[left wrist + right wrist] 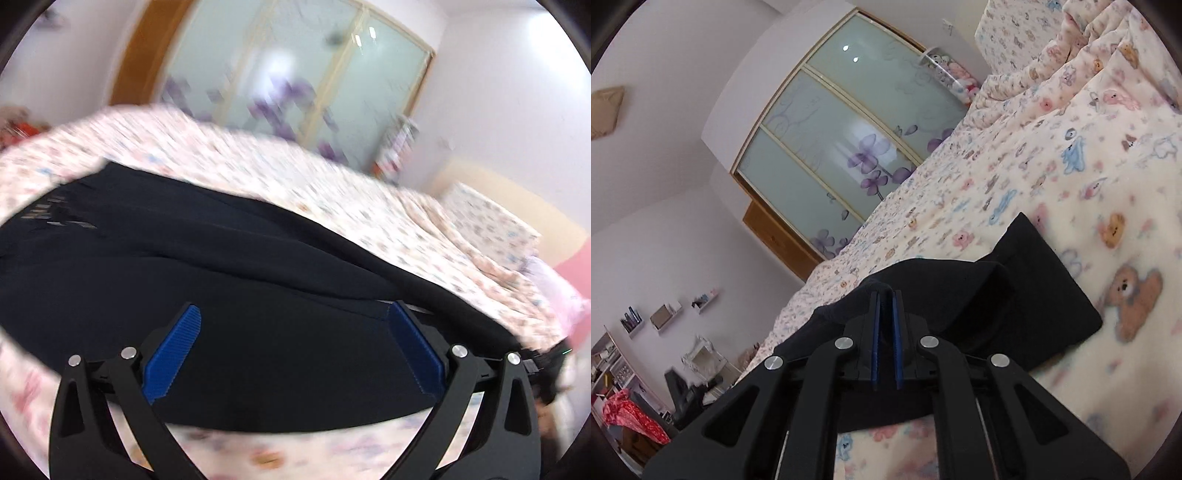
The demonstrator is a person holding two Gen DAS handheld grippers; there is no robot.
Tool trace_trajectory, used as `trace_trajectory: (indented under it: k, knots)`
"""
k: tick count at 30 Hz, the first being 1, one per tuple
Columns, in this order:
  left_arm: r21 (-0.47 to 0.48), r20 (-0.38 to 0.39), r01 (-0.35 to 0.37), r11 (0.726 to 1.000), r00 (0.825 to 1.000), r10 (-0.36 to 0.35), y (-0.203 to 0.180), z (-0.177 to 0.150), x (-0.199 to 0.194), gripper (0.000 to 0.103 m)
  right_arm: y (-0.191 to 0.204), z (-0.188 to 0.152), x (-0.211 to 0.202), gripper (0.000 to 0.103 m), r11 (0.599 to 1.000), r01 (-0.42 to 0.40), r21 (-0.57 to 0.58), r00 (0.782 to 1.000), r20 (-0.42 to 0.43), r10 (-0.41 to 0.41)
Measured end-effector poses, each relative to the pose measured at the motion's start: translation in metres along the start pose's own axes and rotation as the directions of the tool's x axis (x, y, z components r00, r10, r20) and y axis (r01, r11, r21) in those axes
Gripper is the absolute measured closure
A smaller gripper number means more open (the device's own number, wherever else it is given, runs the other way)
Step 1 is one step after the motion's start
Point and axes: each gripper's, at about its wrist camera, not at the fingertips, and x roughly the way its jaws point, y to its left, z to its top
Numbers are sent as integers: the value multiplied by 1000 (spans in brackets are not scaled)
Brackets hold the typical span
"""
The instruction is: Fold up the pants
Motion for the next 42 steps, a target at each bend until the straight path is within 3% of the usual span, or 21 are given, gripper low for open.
trace_trajectory:
  k: [6,9,12,15,16,17,19,22,23,24,26,30,33,35,39,42]
  knots:
    - [-123,-147,40,992,987,-58,-19,72,73,2,-15,-2,-2,97,997,-64,45,998,8,63]
    - [-226,-190,69,972,975,-114,-21,91,130,2,-20,-6,0,97,994,-91,65,996,1,91]
    - [-412,-255,14,911,958,-130,-11,92,200,2,-24,-6,2,97,990,-118,82,993,-7,119]
    - [-471,-306,-88,878,949,-69,-6,90,248,5,-29,-7,2,97,983,-149,104,988,-14,152]
    - [-455,-317,-120,882,948,-34,-7,92,262,10,-31,-7,3,97,981,-160,110,986,-16,163]
    - [-430,-328,-147,891,945,-3,-5,91,271,23,-31,-8,3,97,980,-166,112,985,-17,169]
    - [-378,-356,-218,900,931,76,-7,99,294,36,-32,-8,4,97,976,-184,115,982,-21,187]
    - [-379,-384,-303,875,911,150,3,103,311,72,-34,-9,3,97,971,-205,127,978,-21,209]
    - [-396,-380,-310,864,912,153,11,101,311,88,-35,-9,4,97,969,-210,131,976,-21,215]
    - [-423,-359,-299,855,922,145,17,100,308,95,-36,-9,4,97,968,-213,134,976,-22,218]
    - [-453,-330,-278,847,935,131,21,95,298,98,-37,-9,3,97,967,-216,136,975,-20,221]
    - [-458,-235,-236,857,962,140,14,90,259,99,-35,-7,-4,97,968,-212,135,977,4,213]
    - [-468,-174,-208,859,975,141,6,92,223,99,-25,6,-6,97,984,-150,96,989,8,150]
    - [-435,-88,-172,884,985,148,-3,97,177,99,-11,22,1,97,993,-113,29,994,3,113]
    - [-443,54,-124,888,985,164,-8,92,105,99,13,75,29,97,997,-48,-61,998,32,50]
    - [-454,163,-87,887,970,179,-9,62,53,98,36,98,19,101,979,-42,-198,981,178,78]
